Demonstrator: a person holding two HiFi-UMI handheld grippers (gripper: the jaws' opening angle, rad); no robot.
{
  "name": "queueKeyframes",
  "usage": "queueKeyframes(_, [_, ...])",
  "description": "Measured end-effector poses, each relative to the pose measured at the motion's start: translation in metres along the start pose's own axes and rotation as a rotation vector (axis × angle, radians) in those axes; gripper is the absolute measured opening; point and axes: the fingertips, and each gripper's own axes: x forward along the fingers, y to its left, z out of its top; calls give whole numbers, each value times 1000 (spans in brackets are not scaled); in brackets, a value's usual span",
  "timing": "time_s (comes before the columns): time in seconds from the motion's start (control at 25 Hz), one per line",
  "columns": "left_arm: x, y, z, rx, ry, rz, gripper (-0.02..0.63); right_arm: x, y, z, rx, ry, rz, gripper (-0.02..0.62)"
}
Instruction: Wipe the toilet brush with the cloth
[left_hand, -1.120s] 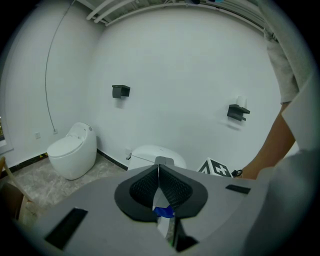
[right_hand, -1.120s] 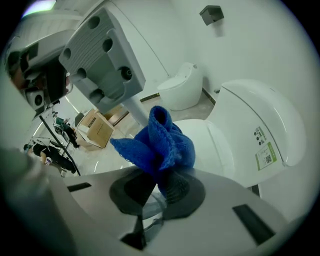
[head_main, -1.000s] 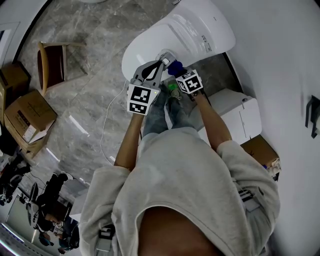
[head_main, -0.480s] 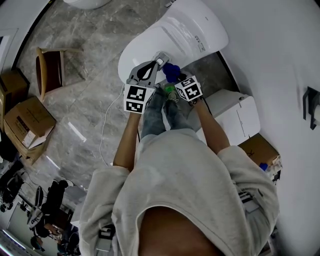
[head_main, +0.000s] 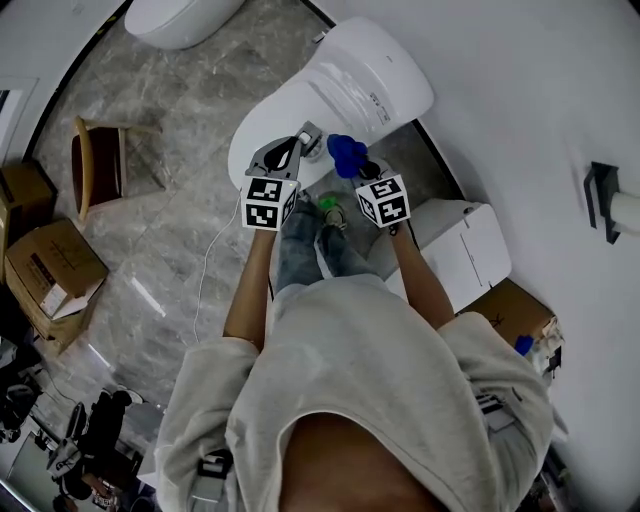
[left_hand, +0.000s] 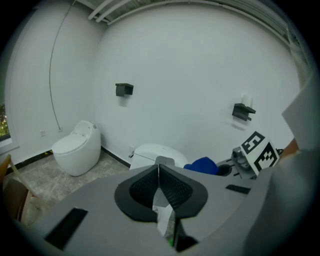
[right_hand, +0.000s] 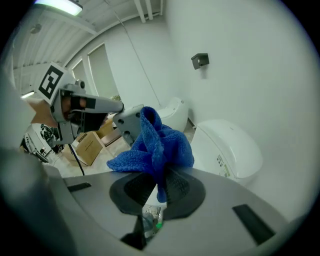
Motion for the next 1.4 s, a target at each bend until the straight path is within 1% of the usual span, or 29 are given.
queueKeyframes(0.28, [-4,8,5,-26,-16,21,23,-28,-6,34,6,-108,-45,51])
queueKeyframes(0.48, [-15,12,18,-11,-51,47,23,-40,-7,54,1,-163,-62,51])
queueKeyframes(0.76, [-43,16,39,-8,-118,95,23,-65,-1,95,-51,-264,-71,51])
queueKeyframes(1.04, [-65,18,63,16,-194,153,23,-88,-1,136,-102,-364,-77,51])
queueKeyframes(1.2, [-70,20,77,35,-226,166,23,-96,-1,154,-128,-402,-81,51])
queueKeyframes(1.4, [-72,12,90,50,-249,167,23,-109,-1,171,-151,-446,-88,51])
